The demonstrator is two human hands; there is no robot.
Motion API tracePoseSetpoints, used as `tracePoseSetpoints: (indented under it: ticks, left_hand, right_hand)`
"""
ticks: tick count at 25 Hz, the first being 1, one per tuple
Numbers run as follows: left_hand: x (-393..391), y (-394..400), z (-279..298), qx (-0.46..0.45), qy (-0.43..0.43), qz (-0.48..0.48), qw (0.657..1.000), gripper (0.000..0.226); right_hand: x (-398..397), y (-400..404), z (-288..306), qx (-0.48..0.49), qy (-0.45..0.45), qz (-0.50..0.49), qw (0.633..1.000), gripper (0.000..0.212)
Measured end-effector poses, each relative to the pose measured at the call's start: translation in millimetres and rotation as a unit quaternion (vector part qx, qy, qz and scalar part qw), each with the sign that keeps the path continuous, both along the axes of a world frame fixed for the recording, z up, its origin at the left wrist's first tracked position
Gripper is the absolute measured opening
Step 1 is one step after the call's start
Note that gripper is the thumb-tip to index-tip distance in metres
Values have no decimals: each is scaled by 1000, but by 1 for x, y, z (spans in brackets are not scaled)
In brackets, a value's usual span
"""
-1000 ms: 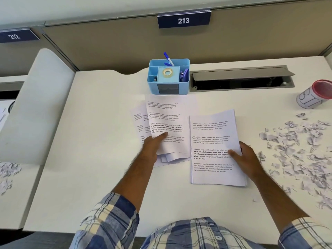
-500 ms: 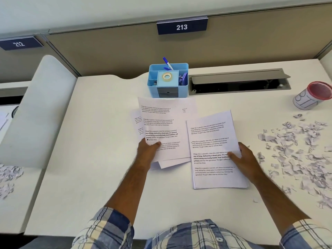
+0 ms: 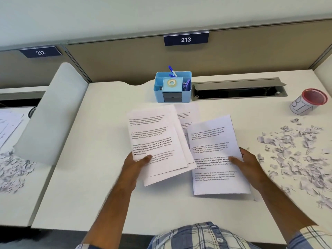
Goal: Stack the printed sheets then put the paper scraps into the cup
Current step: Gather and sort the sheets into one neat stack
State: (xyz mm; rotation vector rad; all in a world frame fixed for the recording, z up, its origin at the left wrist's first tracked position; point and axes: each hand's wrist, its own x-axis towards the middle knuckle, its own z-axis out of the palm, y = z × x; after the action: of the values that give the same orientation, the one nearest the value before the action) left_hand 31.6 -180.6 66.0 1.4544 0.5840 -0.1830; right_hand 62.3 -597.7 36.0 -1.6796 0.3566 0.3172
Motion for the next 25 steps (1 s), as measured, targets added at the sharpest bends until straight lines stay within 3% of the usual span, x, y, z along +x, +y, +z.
tracePoseSetpoints:
  ticks: [8, 13, 16, 20, 22, 25]
  left_hand:
    - [-33, -51, 21, -24, -9, -99, 995, 53]
    - [-43, -75, 22, -33, 0, -103, 994, 60]
    - [-49, -82, 25, -67, -8, -132, 989, 61]
    - [-53, -93, 26, -94, -7, -184, 978, 60]
    - [-53, -96, 24, -73, -7, -186, 980, 64]
    - [-52, -102, 26, 34, -18, -153, 988, 57]
  right_hand:
    - [-13, 34, 25, 121, -2, 0, 993, 33]
    - [-18, 47, 45, 129, -33, 5, 991, 42]
    - [-27, 51, 53, 145, -55, 4, 988, 30]
    - [-40, 51, 61, 131, -83, 18, 988, 32]
    - [-44, 47, 61, 130, -79, 39, 988, 34]
    - [-44, 42, 59, 87, -76, 56, 992, 45]
